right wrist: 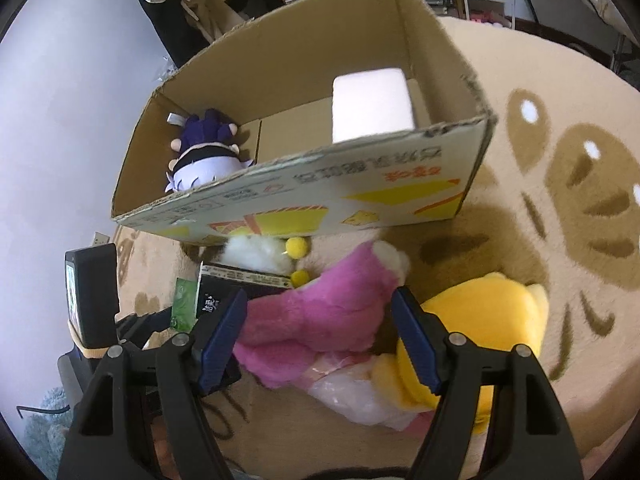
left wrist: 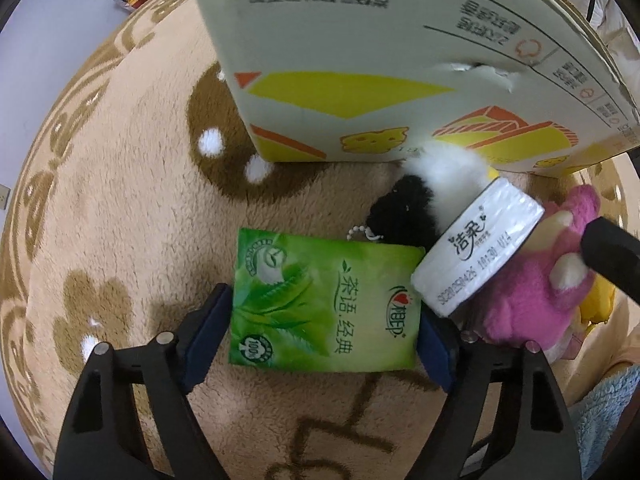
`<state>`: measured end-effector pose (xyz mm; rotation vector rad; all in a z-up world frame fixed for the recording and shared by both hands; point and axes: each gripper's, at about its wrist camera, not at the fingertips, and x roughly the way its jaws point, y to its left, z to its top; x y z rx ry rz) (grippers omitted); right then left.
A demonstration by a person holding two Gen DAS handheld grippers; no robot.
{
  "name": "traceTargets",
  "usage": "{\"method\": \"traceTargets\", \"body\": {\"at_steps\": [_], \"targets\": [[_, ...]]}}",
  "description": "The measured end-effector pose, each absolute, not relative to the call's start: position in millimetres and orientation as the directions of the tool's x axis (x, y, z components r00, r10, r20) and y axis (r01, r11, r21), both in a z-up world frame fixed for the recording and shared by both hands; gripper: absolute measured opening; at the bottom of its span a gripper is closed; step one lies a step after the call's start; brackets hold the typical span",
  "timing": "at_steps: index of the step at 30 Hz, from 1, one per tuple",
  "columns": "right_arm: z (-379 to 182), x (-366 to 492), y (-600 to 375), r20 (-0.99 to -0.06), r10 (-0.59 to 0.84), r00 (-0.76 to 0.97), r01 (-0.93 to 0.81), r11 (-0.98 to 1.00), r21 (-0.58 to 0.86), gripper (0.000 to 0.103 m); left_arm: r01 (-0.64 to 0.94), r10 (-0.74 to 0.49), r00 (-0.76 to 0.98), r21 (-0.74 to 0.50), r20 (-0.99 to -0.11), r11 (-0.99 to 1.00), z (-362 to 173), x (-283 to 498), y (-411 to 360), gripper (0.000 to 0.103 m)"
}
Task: Organize soft objects
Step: 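Lower the left tool onto the green tissue pack while the right tool lowers onto the pink bear plush, then close the left tool on the green tissue pack while the right tool grips the pink bear plush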
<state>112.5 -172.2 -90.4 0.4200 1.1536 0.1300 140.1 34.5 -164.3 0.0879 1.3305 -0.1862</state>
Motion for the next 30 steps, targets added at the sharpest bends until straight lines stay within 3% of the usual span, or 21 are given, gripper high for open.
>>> {"method": "traceTargets", "body": {"at_steps": [6,10,12,21,30], "targets": [[-99,119,-163,-0.871,0.319,0.373,0.142,0.908,0.394,0.078,0.179,-0.088,0.240,-0.045,-0.967,0.983,-158,125,36,0.075],[-120,126,-154,-0.928,0.239,0.287,0.167,0.941,0.294,0.067,0.176,-0.093,0.243,-0.051,-0.966,0.983,-154,125,40,0.075],[-124,127,-148,-0.933,0.220,0.286,0.152,0.950,0.271,0.054,0.176,-0.091,0.245,-0.048,-0.965,0.983,-153,125,41,0.075],[-112,113,-147,-0.922,0.168,0.349,0.153,0.960,0.233,0.052,0.146,-0.098,0.256,-0.061,-0.962,0.987,-152,132,53,0.075],[-93,108,-160,-0.908,0.131,0.398,0.132,0.971,0.198,0.052,0.190,-0.047,0.276,0.006,-0.960,0.982,-150,121,43,0.075]]}}
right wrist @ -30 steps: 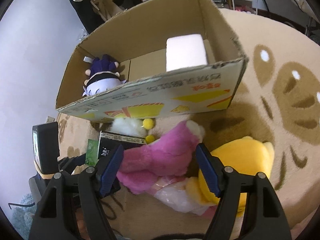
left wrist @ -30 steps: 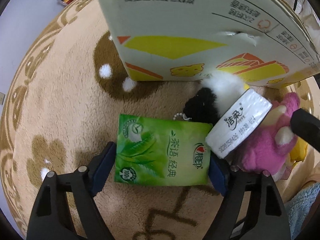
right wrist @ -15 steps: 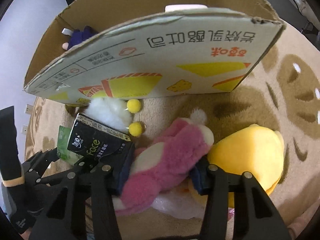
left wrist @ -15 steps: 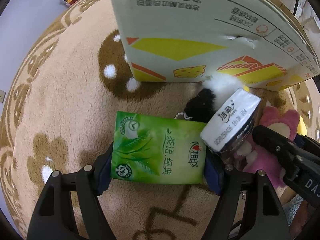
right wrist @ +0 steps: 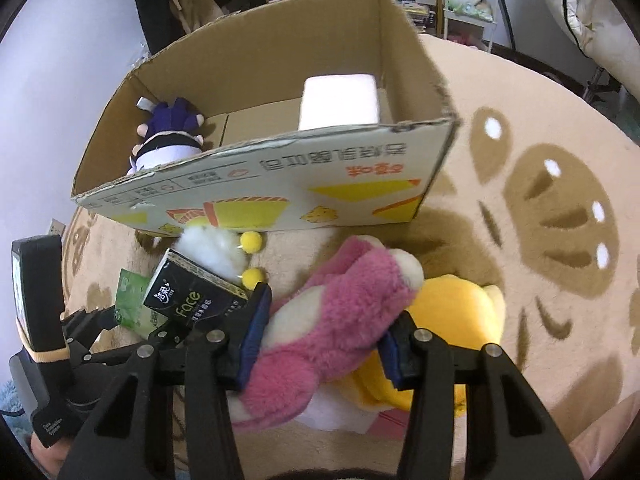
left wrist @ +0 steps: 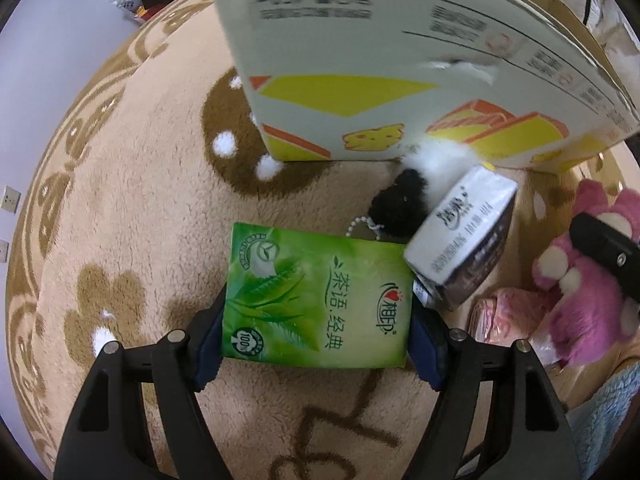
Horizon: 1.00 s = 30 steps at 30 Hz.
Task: Organize soft objects
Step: 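Close the left tool on the green tissue pack while the right tool grips the pink bear plush, then lift the green tissue pack with the left tool while the right tool lifts the pink bear toward the box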
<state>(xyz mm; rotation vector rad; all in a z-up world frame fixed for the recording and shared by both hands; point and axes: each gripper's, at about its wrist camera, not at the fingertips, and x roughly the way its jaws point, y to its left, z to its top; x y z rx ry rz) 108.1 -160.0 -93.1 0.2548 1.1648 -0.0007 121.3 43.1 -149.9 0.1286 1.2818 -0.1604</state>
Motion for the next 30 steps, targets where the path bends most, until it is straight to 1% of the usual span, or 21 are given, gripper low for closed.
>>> {"method": "traceTargets", "body": {"at_steps": [6,16,19,25,30], "targets": [[-84,101,-175,-0.900,0.117,0.420,0.154,0.968,0.198,0.052,0.217,-0.022,0.324,0.052,-0.946,0.975,-138,113,37,0.075],[-48,85,-190,-0.860,0.060,0.506,0.155,0.975,0.159,0.052,0.199,0.000,0.424,0.094,-0.906,0.975,-108,101,26,0.075],[-37,80,-192,-0.843,0.044,0.536,0.142,0.980,0.141,0.052,0.193,0.001,0.459,0.101,-0.888,0.976,-94,97,21,0.075],[-26,72,-202,-0.823,0.063,0.565,0.145,0.974,0.174,0.052,0.195,-0.028,0.530,0.089,-0.848,0.977,-65,83,17,0.075],[-14,67,-207,-0.803,0.047,0.594,0.144,0.976,0.164,0.052,0.171,-0.036,0.583,0.079,-0.812,0.982,-41,75,22,0.075]]}}
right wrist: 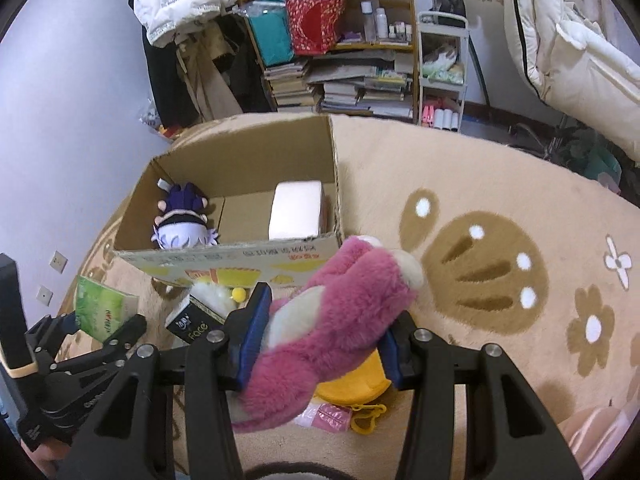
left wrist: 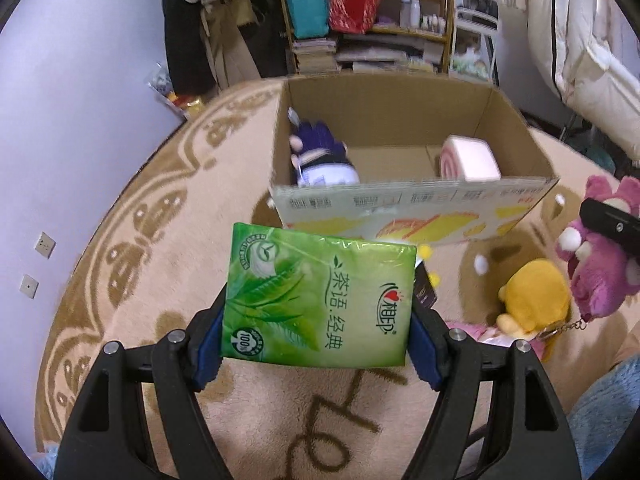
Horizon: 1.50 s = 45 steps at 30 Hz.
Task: Organize soft objects
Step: 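Lift the green tissue pack with the left tool while the right tool lifts the pink bear toward the box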
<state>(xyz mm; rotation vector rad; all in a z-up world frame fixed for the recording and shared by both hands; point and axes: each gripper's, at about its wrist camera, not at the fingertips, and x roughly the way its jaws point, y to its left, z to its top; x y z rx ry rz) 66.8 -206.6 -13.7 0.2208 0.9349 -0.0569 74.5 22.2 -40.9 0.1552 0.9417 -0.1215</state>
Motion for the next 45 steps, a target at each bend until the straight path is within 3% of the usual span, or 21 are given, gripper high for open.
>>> {"method": "traceTargets", "body": {"at_steps": [25,32,41,45], "targets": [[78,52,-213,-0.655,0.022,0.755,0.104,0.983,0.153,0.052,0.120,-0.022,0.789,0.119,-0.614,0.986,90,55,26,0.075],[97,58,-207,-0.623,-0.001,0.782,0.092,0.989,0.114,0.051,0.104,-0.002,0.825,0.148,-0.565,0.983,103,60,26,0.075],[114,79,-199,-0.589,-0.021,0.808,0.076,0.995,0.069,0.051,0.101,-0.027,0.822,0.099,-0.569,0.990,110,94,28,0.075],[114,88,-198,-0.589,-0.019,0.808,0.072,0.995,0.067,0.036,0.105,-0.031,0.819,0.097,-0.572,0.990,107,108,28,0.075]]}}
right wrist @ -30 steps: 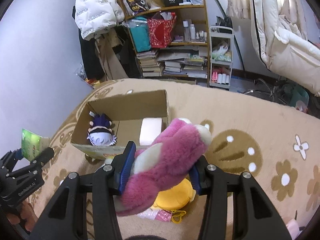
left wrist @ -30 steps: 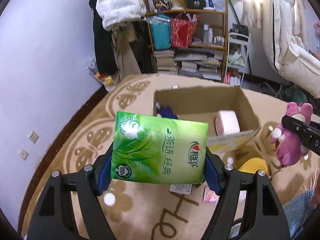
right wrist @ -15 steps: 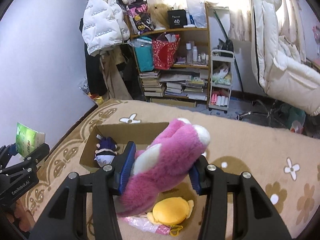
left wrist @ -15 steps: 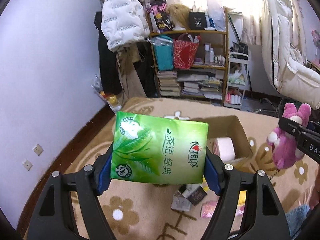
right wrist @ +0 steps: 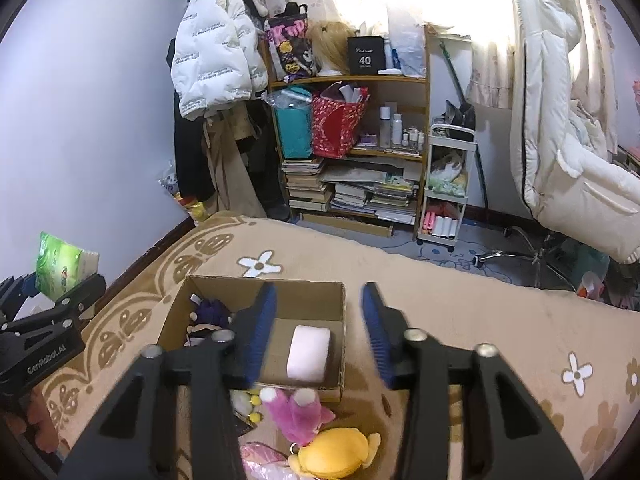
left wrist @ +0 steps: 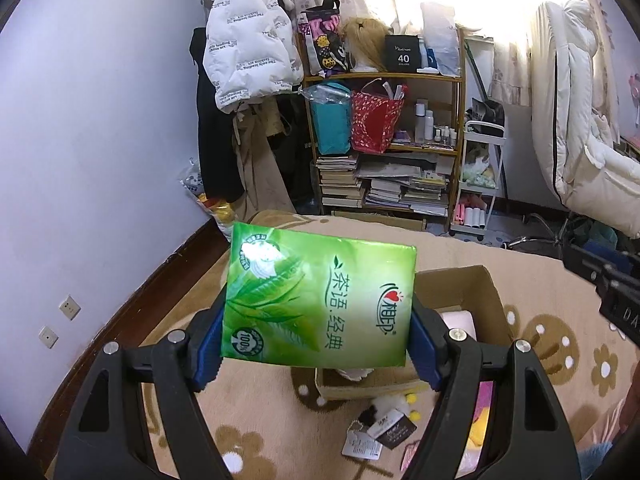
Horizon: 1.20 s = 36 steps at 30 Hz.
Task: Organize soft objects
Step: 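Lift the green tissue pack with the left tool while the right tool lifts the pink bear toward the box, then open both tools to drop the green tissue pack and pink bear into the box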
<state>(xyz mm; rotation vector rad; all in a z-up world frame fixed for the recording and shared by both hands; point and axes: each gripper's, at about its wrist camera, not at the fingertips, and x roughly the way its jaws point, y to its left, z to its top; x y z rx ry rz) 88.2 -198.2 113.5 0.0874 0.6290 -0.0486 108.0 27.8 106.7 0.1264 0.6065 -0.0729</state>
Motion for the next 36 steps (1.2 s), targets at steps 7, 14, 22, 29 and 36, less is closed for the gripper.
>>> {"method": "traceTargets", "body": {"at_steps": [7,14,22,29,36], "targets": [[91,103,-197,-0.654,0.054,0.755,0.035,0.992,0.122,0.040,0.113,-0.041,0.810,0.087,-0.584,0.990,97,121,28,0.075],[37,100,-204,-0.728,0.120,0.675,0.059,0.975,0.216,0.057,0.121,-0.034,0.790,0.101,-0.612,0.988,79,130,28,0.075],[-24,98,-192,-0.807,0.166,0.567,0.030,0.975,0.222,0.066,0.123,-0.042,0.768,0.082,-0.639,0.989,61,132,33,0.075],[-51,114,-187,-0.852,0.156,0.499,0.050,0.977,0.208,0.065,0.122,-0.044,0.754,0.073,-0.655,0.990,52,134,36,0.075],[-70,120,-183,-0.871,0.142,0.470,0.064,0.979,0.194,0.046,0.125,-0.052,0.742,0.062,-0.669,0.990,46,138,39,0.075]]}}
